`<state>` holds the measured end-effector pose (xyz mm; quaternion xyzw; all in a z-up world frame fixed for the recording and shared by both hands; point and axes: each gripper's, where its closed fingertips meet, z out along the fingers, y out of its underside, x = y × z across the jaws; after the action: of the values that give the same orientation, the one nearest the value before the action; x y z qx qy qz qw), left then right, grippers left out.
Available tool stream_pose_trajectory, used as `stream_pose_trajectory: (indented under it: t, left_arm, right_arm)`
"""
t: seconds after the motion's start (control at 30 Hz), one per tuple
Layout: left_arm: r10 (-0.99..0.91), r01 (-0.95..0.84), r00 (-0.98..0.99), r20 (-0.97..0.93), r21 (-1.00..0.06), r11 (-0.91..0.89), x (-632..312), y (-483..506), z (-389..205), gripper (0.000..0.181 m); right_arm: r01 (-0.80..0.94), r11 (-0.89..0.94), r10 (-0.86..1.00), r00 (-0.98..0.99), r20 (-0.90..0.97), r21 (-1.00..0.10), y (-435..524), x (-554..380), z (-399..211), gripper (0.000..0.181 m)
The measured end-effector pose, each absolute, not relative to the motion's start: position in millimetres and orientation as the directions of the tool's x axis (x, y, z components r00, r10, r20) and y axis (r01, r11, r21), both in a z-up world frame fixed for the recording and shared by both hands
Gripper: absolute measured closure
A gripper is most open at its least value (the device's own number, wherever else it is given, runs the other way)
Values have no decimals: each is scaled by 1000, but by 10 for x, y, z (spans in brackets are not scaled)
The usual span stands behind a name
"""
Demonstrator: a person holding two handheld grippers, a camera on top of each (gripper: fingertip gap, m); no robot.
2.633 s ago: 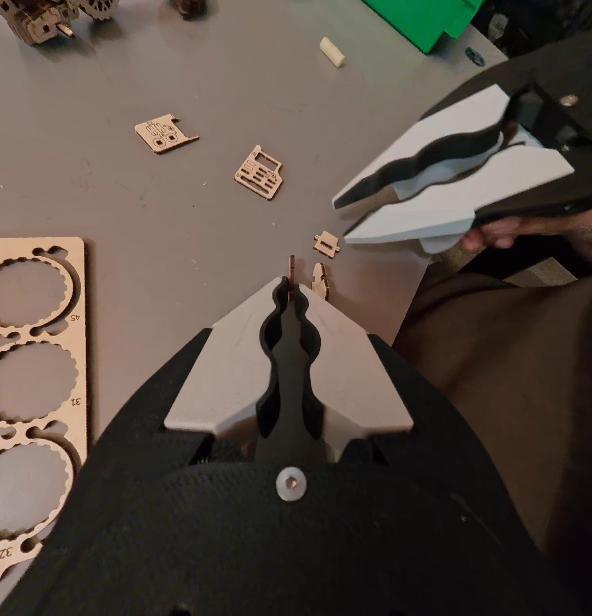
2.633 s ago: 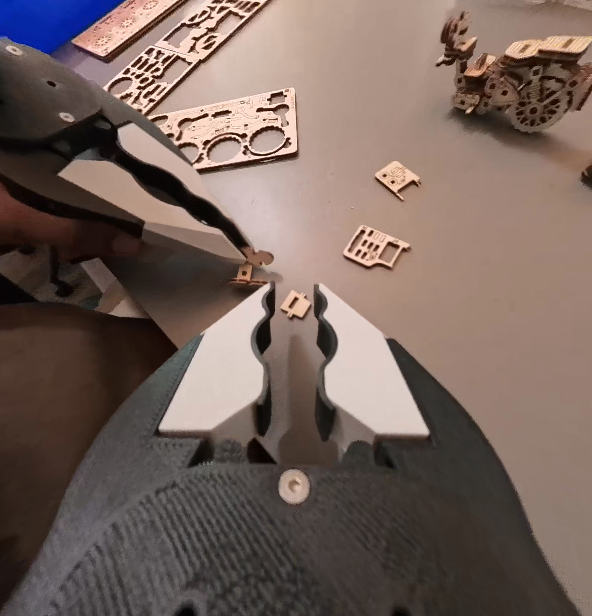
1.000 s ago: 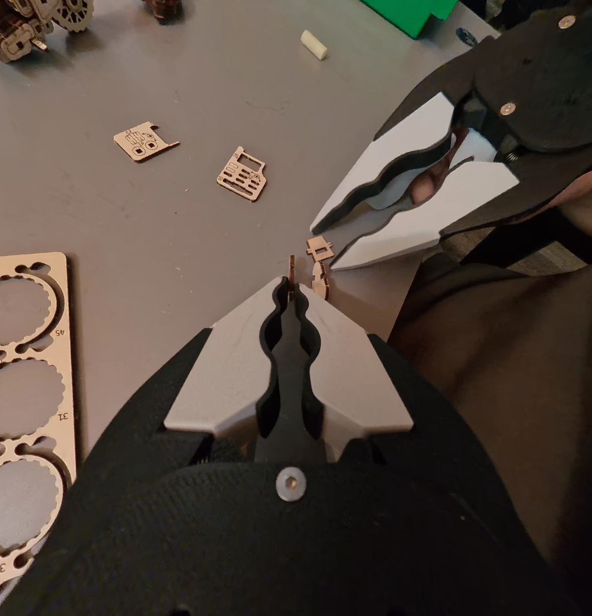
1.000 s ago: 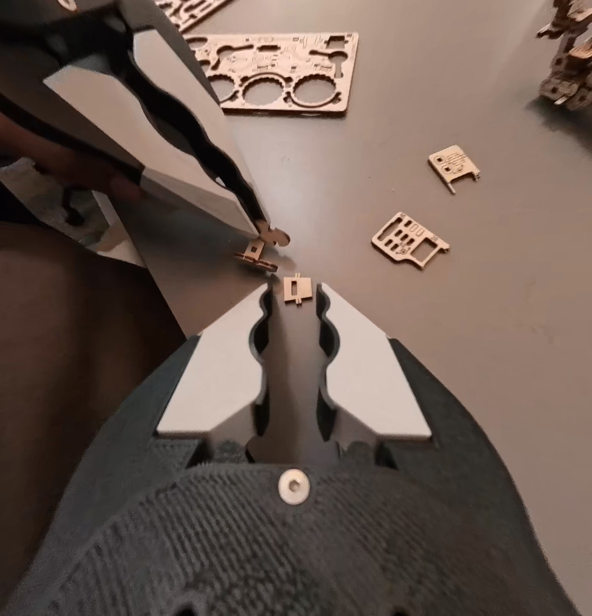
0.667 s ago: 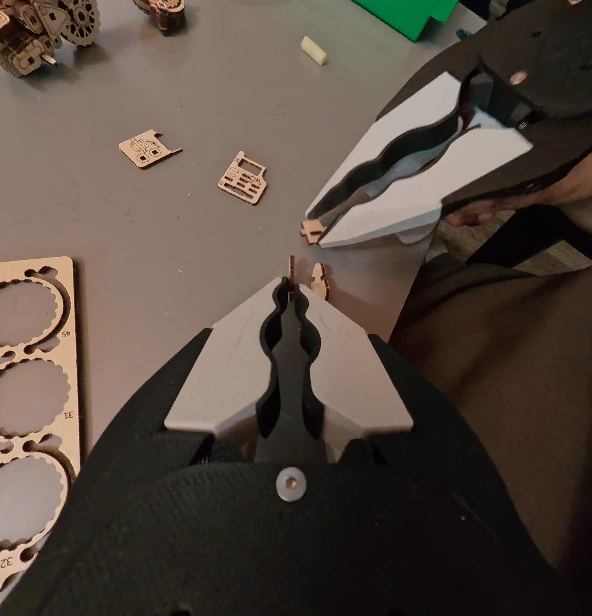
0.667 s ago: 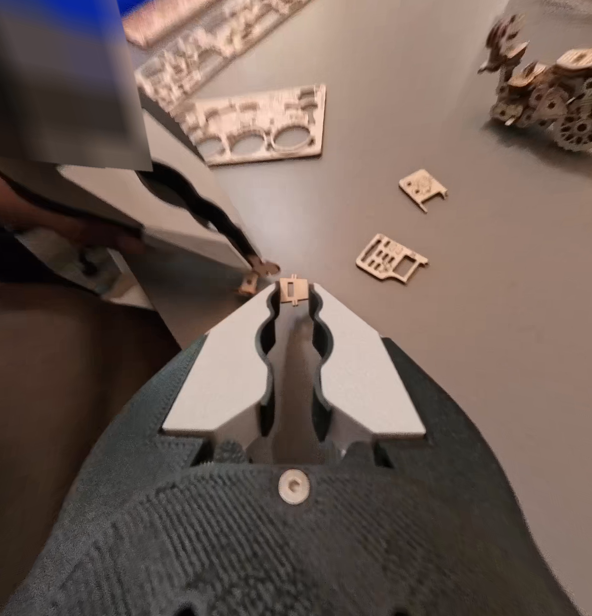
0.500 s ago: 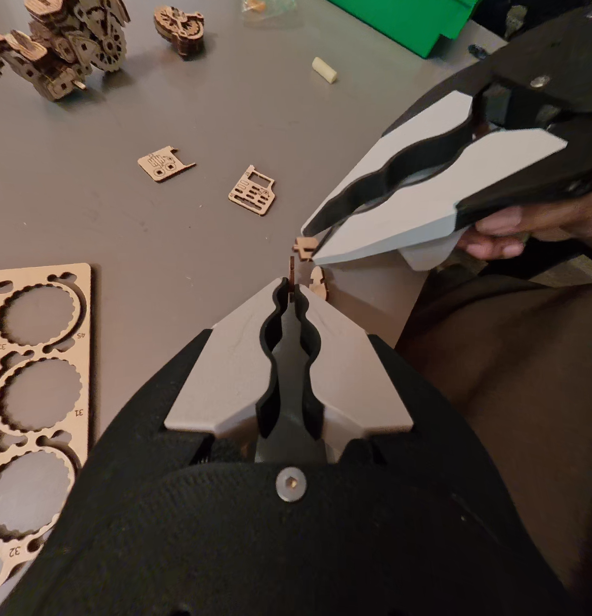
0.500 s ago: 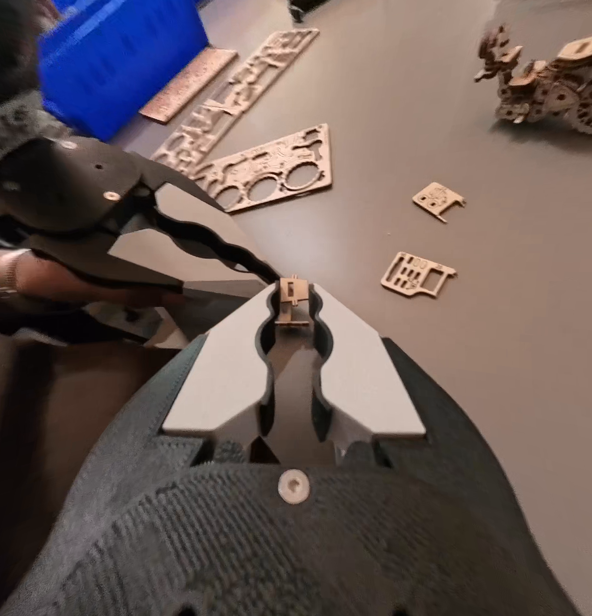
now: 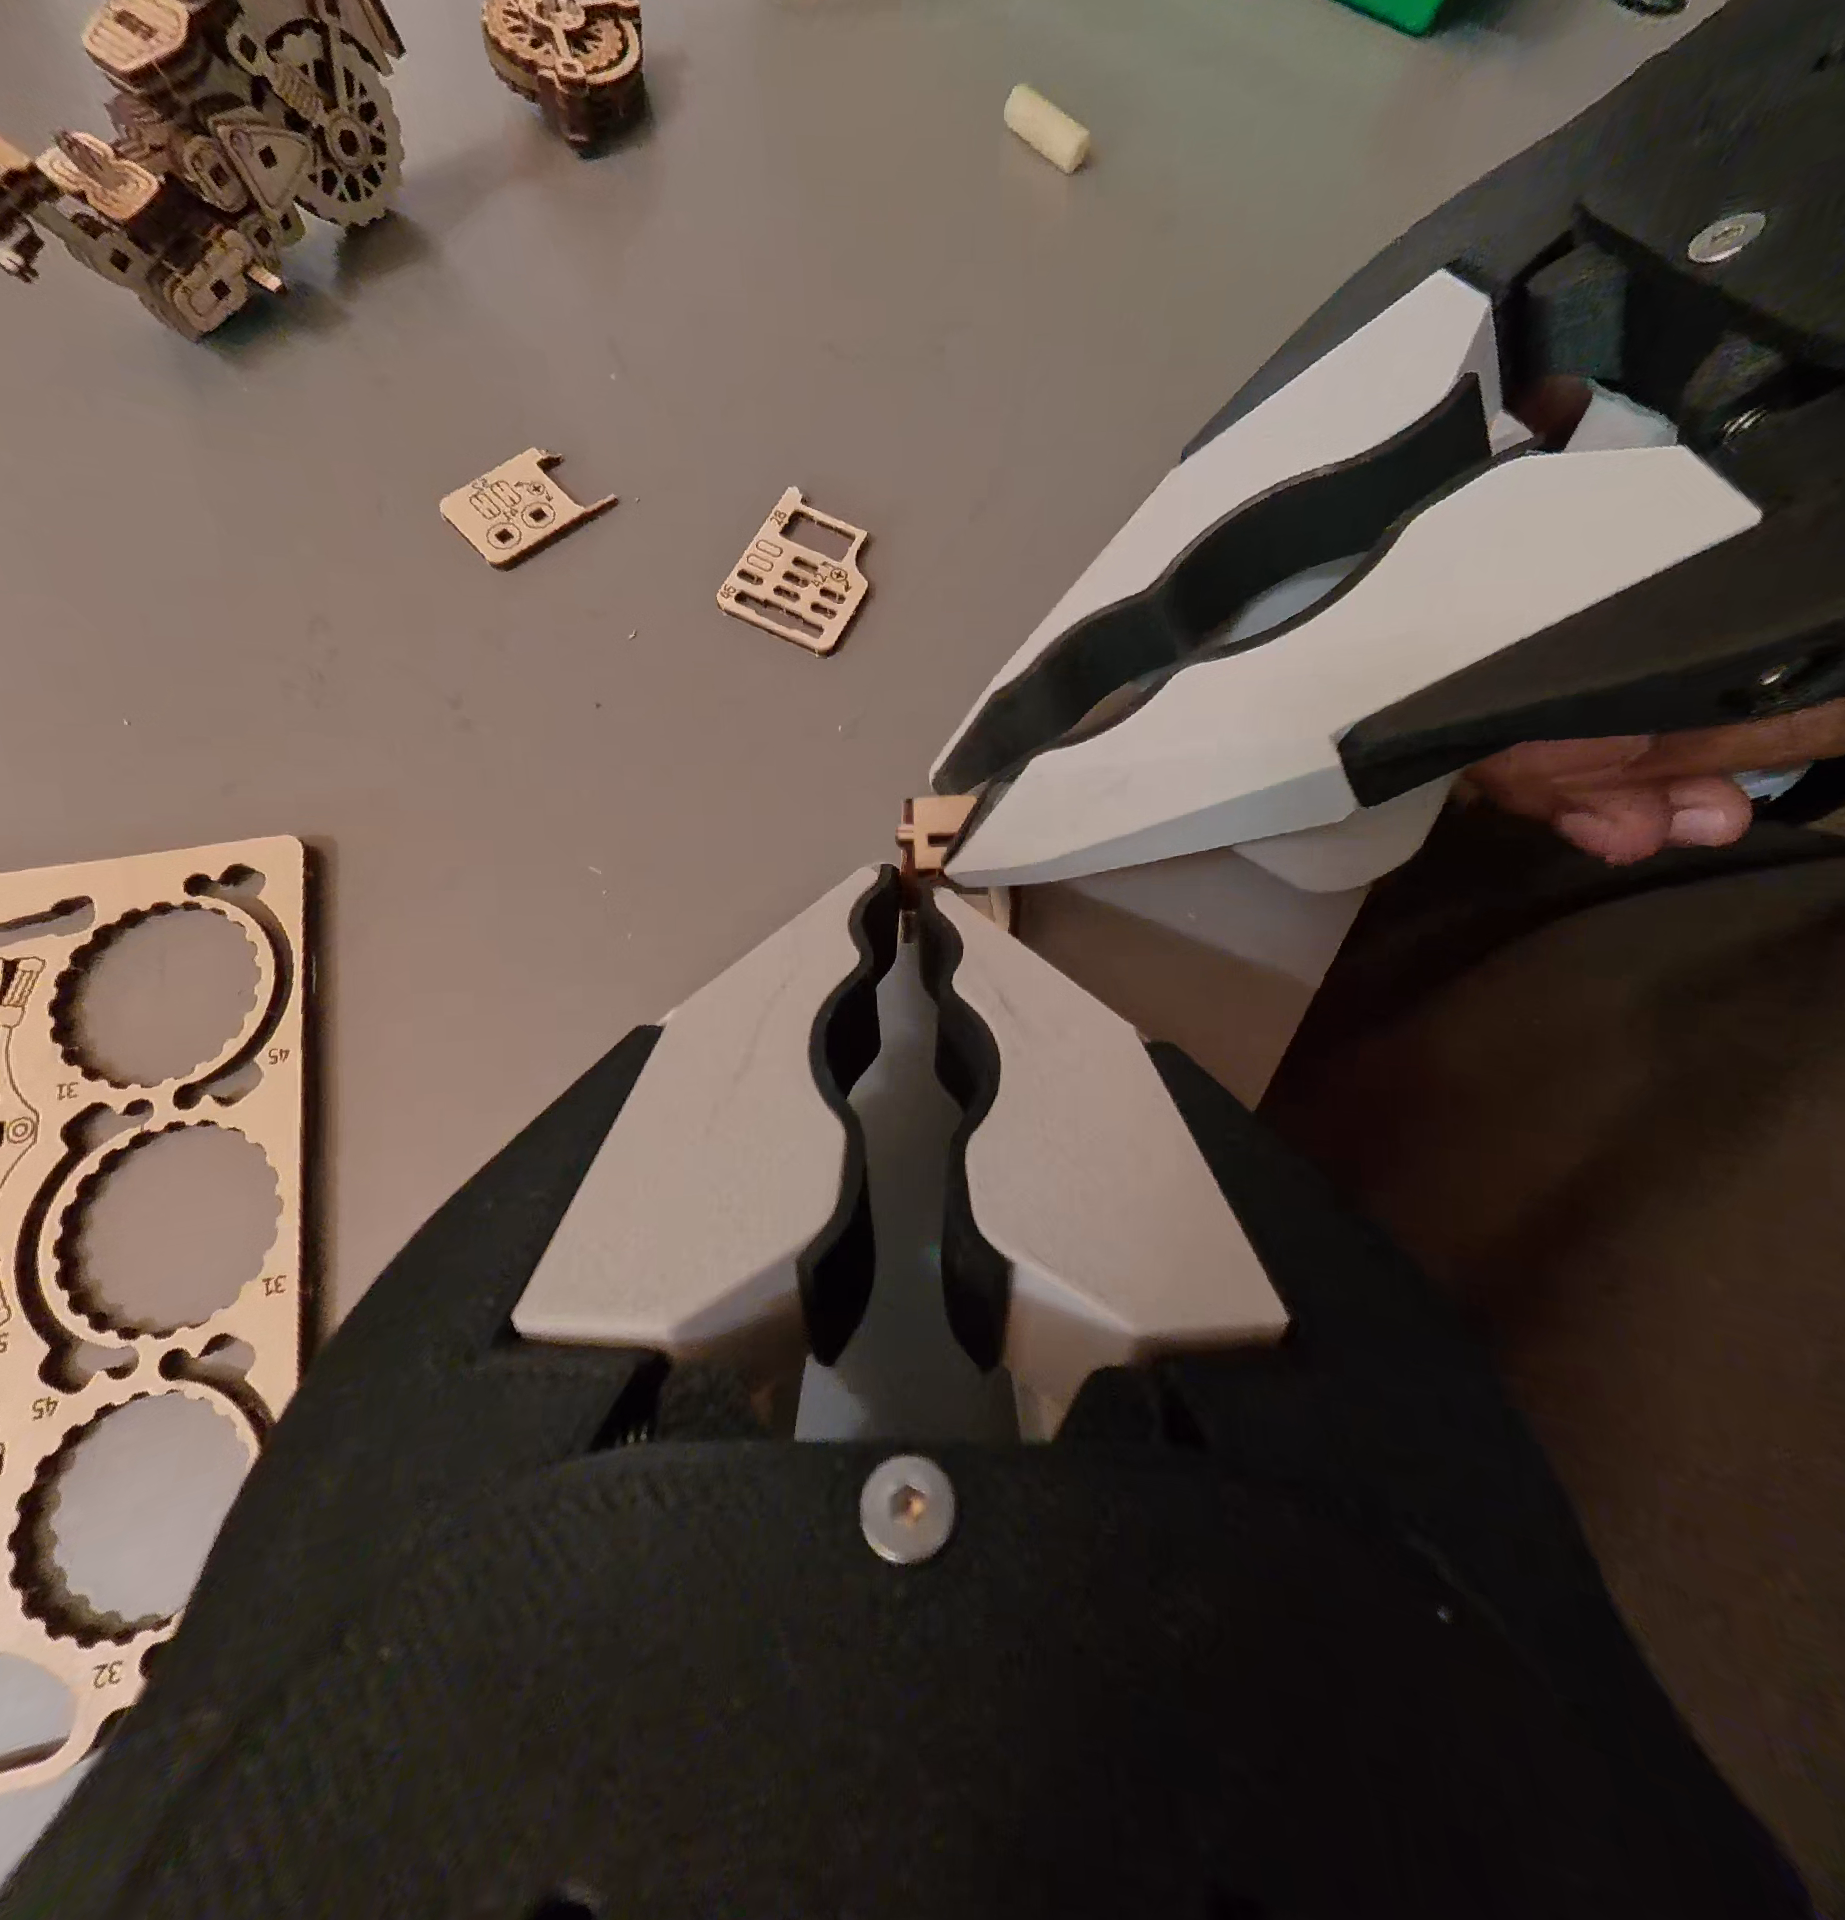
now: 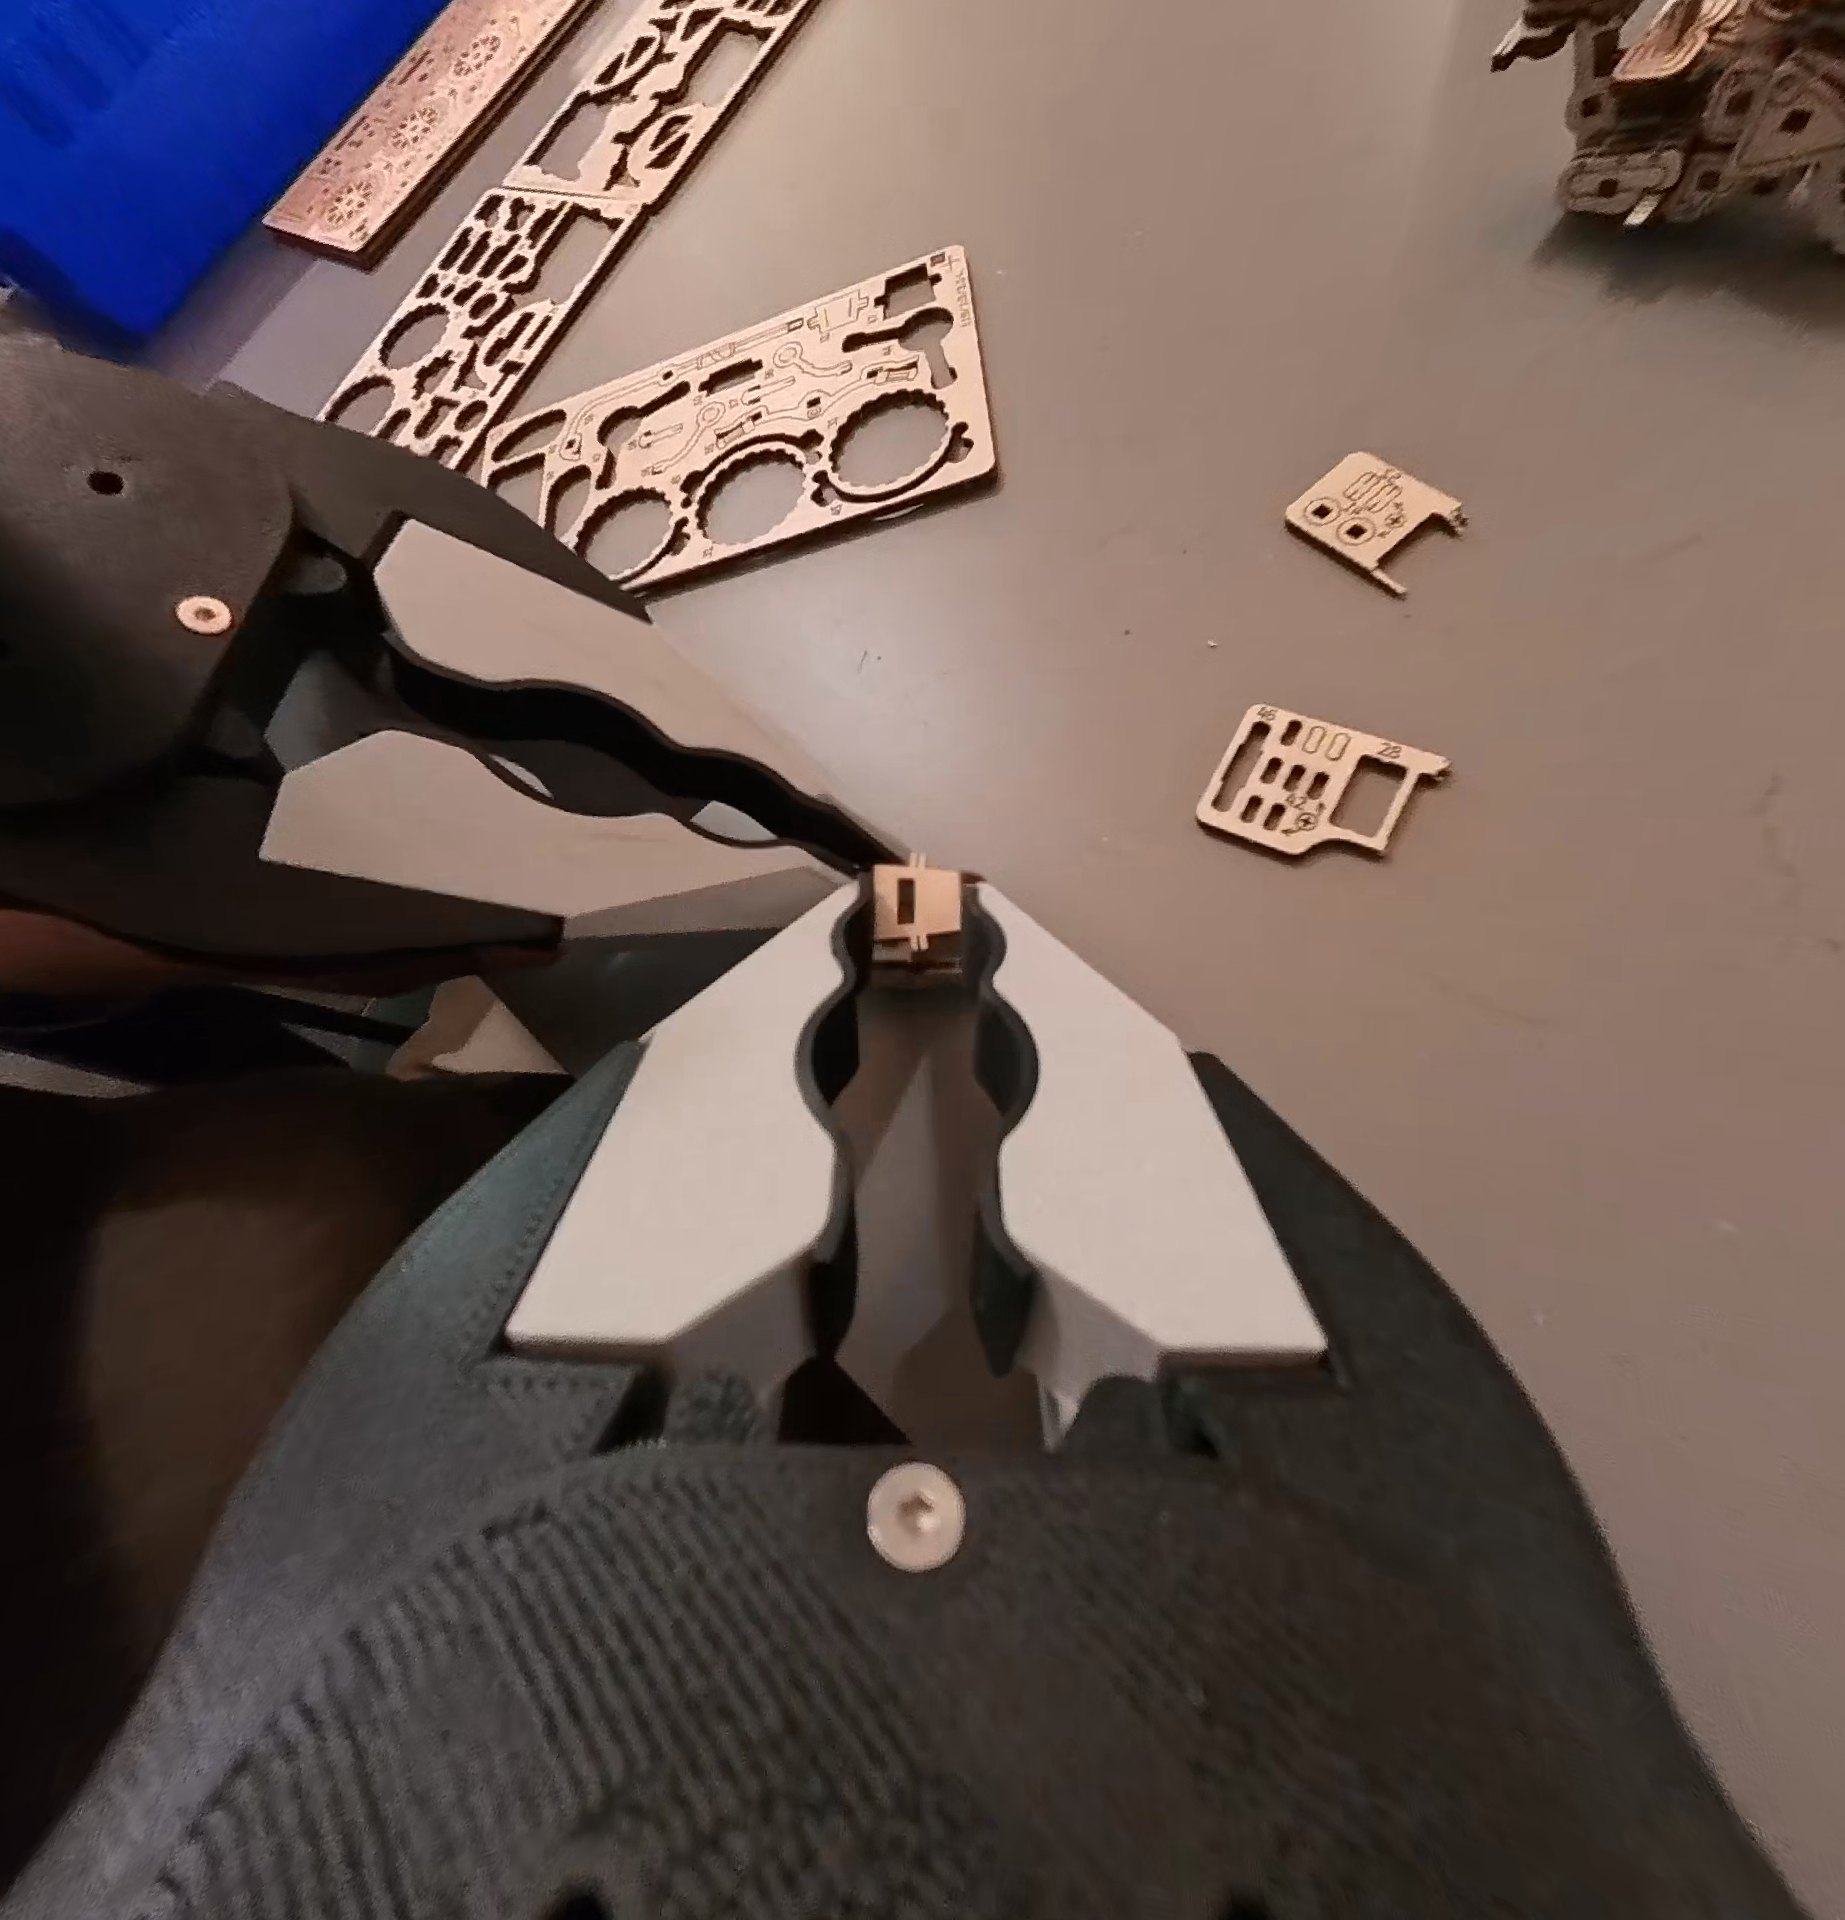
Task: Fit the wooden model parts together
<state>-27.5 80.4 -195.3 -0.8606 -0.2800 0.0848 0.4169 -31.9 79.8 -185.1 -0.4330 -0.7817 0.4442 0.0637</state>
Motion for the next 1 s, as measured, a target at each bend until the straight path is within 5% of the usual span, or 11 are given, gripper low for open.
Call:
stream_pose_trajectory:
  t: [0.03, 1.0]
  left_arm:
    - [552, 407, 830, 80, -764, -501, -273, 808, -1957, 181]
    - [573, 353, 820, -17, -773, -528, -284, 784, -1948, 181]
  right_arm:
    - [623, 232, 734, -616, -287, -747, 799, -317, -1857, 166]
    - [660, 299, 755, -606, -253, -689, 793, -311, -1898, 166]
